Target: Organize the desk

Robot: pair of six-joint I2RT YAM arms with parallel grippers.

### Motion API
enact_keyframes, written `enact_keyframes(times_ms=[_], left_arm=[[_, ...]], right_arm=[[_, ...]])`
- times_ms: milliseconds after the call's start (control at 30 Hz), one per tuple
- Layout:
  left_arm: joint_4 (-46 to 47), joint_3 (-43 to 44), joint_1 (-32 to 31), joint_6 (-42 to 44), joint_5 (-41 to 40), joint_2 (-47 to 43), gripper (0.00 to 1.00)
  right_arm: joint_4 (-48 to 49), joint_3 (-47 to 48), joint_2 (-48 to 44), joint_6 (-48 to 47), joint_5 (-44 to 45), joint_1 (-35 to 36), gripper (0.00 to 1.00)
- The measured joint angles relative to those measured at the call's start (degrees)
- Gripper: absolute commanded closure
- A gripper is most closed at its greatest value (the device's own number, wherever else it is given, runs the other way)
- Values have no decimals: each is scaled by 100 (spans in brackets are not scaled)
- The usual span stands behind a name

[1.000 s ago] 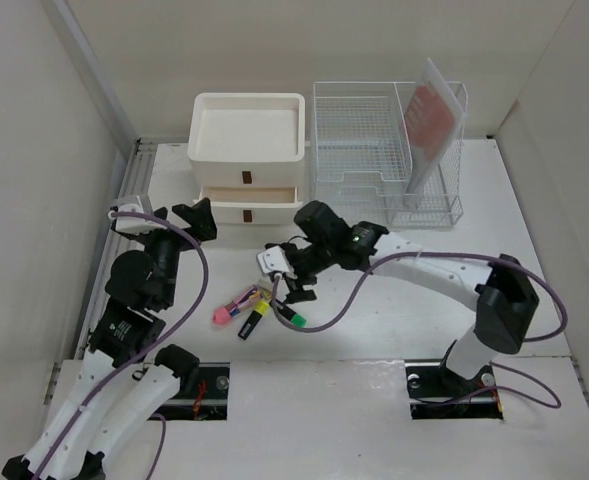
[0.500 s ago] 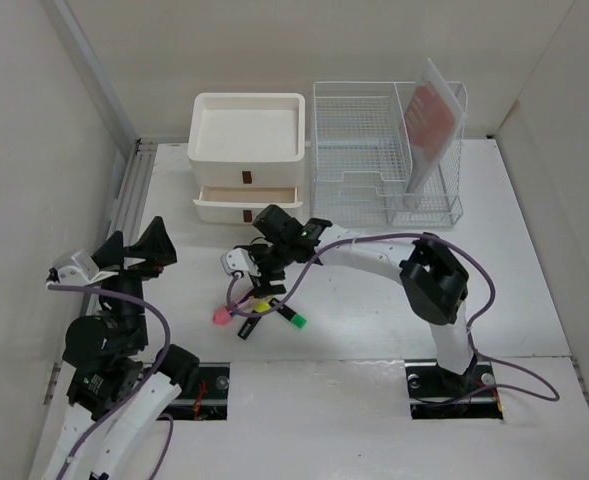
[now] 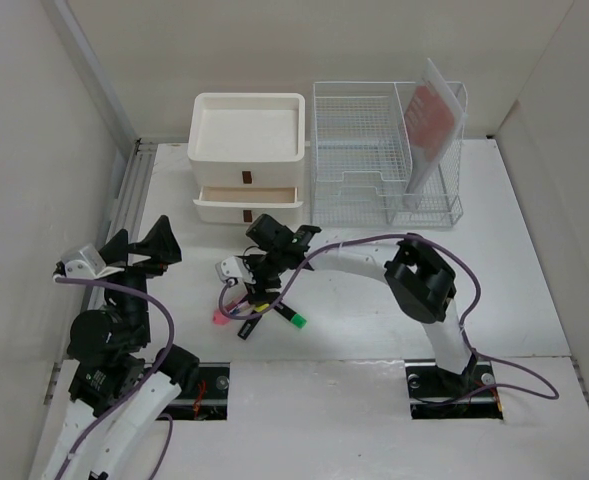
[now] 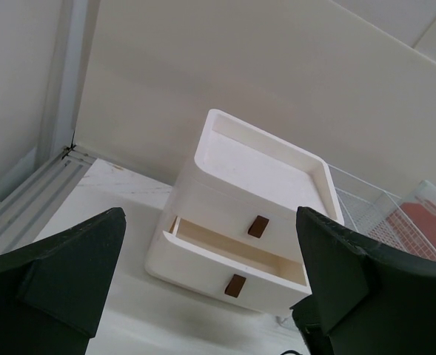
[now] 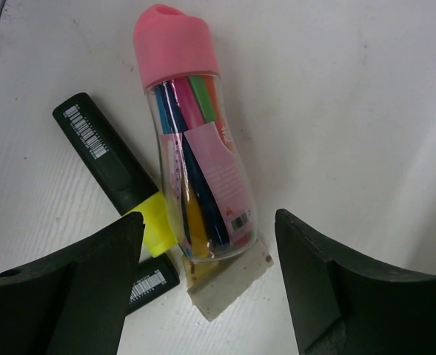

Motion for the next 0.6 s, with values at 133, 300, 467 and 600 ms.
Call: enact_keyframes(times_ms=[133,300,467,600], left_arm=[[0,0,0,0,2,-28,0],[0,0,0,0,28,-33,0],[0,0,0,0,46,-33,0],[2,-2,0,0,61,-33,0]], right_arm=[[2,0,103,120,0,26,26],[127,0,131,286,4,26,32],[306,0,160,428,11,26,33],[376,0,264,540,44,26,33]])
